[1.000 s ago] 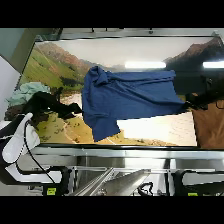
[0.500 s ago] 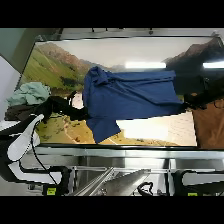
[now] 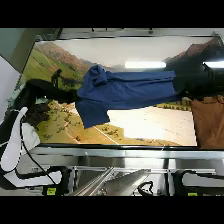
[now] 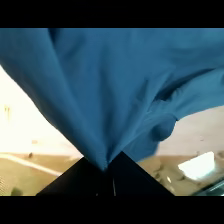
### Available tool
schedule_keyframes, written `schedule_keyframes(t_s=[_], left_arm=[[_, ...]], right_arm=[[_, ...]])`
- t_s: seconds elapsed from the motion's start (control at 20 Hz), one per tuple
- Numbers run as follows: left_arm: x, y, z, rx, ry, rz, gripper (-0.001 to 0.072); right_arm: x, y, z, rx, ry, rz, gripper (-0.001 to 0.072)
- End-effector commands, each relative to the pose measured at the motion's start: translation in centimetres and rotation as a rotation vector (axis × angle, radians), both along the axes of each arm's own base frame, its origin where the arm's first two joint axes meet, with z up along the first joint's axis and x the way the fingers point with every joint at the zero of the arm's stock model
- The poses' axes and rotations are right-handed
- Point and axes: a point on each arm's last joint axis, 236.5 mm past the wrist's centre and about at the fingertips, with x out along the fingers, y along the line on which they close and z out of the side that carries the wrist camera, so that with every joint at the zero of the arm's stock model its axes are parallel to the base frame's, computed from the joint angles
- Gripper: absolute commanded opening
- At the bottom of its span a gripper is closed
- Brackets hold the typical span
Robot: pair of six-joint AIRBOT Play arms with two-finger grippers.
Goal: Fold the shirts.
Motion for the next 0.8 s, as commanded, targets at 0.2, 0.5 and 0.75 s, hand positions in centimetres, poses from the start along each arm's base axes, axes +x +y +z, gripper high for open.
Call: schedule_keyframes(t_s=[0.2,0.5,0.75], left_arm=[[-7.4,-1.4,42.8,0.036,-1.136,0.044,0.0016],[-30.5,1.9,58.4,0.174,-1.756,0.207,0.0016],[-22.6,1.6,53.1,0.158,-1.443,0.172,0.0016]], right_arm=[[-7.4,3.8,39.8,-0.207,-1.178,-0.107,0.0013],[-26.4,6.5,54.6,-0.429,-1.782,-0.271,0.0014],[-21.4,6.2,51.0,-0.382,-1.603,-0.201,0.0014]])
